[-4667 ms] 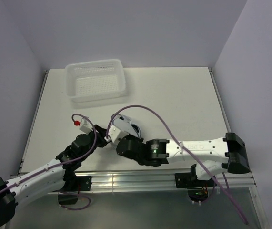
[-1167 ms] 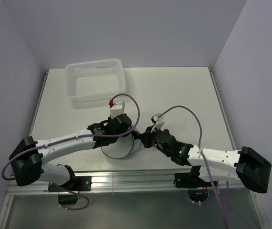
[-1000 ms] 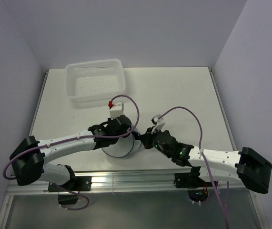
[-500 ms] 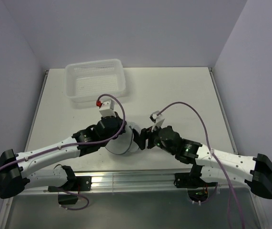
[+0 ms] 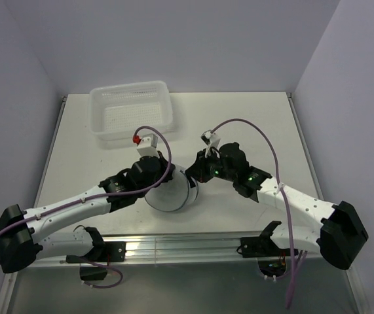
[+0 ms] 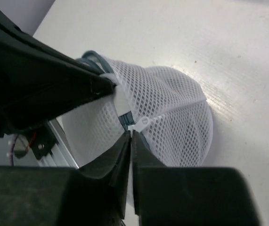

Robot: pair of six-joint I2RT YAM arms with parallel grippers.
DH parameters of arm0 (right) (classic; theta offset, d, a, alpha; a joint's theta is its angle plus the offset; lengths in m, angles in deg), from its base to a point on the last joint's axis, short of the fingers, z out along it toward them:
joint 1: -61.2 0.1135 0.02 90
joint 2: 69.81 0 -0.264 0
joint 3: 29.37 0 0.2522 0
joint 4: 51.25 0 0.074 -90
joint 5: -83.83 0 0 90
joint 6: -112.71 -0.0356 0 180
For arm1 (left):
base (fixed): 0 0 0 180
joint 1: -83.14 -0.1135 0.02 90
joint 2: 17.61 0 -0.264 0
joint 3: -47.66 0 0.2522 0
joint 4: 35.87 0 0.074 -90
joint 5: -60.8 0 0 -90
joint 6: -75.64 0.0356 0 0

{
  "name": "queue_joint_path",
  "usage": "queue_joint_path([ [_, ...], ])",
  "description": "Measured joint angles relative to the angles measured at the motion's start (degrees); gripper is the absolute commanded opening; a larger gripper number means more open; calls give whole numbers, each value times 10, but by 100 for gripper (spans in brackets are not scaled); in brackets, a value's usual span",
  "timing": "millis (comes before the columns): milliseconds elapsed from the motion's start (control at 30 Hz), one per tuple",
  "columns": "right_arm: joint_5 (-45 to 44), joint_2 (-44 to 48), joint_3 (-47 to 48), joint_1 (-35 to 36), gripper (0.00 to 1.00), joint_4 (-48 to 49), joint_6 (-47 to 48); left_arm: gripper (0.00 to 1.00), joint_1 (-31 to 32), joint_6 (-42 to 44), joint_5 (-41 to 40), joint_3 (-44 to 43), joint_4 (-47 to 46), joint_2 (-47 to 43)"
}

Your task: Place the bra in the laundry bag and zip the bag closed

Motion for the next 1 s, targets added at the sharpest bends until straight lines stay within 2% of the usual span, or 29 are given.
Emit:
queue_joint_path([
  [67,31,-17,0,-18,24,6,1,0,-7,2,9,0,-5,4],
  [100,43,-21,0,-28,33,10,2,0,-10,5,13,0,-7,7],
  [200,73,-26,0,-51,42,28,-9,0,-16,13,23,0,-9,11],
  [433,92,-30,-23,-55,45,102,-79,0,-24,15,37,0,-10,17],
  [700,50,-61,-23,-55,45,106,-113,0,-25,15,38,0,-15,17],
  [1000,46,-70,-26,-55,42,111,-133,0,-28,15,38,0,-31,17],
])
